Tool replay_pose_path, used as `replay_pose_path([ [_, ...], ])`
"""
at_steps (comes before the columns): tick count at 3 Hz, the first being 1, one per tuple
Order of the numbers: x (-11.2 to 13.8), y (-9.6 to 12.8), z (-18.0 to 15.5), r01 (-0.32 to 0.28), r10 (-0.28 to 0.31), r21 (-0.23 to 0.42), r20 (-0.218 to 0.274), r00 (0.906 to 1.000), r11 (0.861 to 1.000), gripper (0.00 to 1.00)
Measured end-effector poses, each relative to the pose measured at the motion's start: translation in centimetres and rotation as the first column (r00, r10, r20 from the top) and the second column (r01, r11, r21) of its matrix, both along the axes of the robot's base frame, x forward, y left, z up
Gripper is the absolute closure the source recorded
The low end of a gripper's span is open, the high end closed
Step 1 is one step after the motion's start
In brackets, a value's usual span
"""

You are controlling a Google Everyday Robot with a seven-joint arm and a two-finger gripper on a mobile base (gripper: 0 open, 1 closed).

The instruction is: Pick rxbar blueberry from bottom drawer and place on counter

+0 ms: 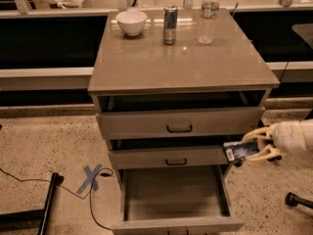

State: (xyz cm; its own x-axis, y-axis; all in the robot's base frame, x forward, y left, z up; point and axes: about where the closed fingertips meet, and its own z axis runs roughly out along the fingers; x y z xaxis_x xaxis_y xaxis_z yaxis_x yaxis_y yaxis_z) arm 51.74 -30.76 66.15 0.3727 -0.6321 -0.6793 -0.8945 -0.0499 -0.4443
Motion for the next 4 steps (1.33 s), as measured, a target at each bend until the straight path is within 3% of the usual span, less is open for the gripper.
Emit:
replay_pose_path([
  [1,0.8,-0.2,5.3,-0.028,0.03,-0.039,0.045,0.9985,0.999,1.0],
  [2,0.8,-0.2,5.3,-0.028,0.03,-0.039,0.045,0.9985,0.999,1.0],
  [3,1.1,2.2,9.1,-0.019,0.021,-0.027,0.089,0.9958,0.999,1.0],
  [4,1.0,5.0,14.9,0.031,-0.029,-0.013,0.117,0.9927,0.999,1.0],
])
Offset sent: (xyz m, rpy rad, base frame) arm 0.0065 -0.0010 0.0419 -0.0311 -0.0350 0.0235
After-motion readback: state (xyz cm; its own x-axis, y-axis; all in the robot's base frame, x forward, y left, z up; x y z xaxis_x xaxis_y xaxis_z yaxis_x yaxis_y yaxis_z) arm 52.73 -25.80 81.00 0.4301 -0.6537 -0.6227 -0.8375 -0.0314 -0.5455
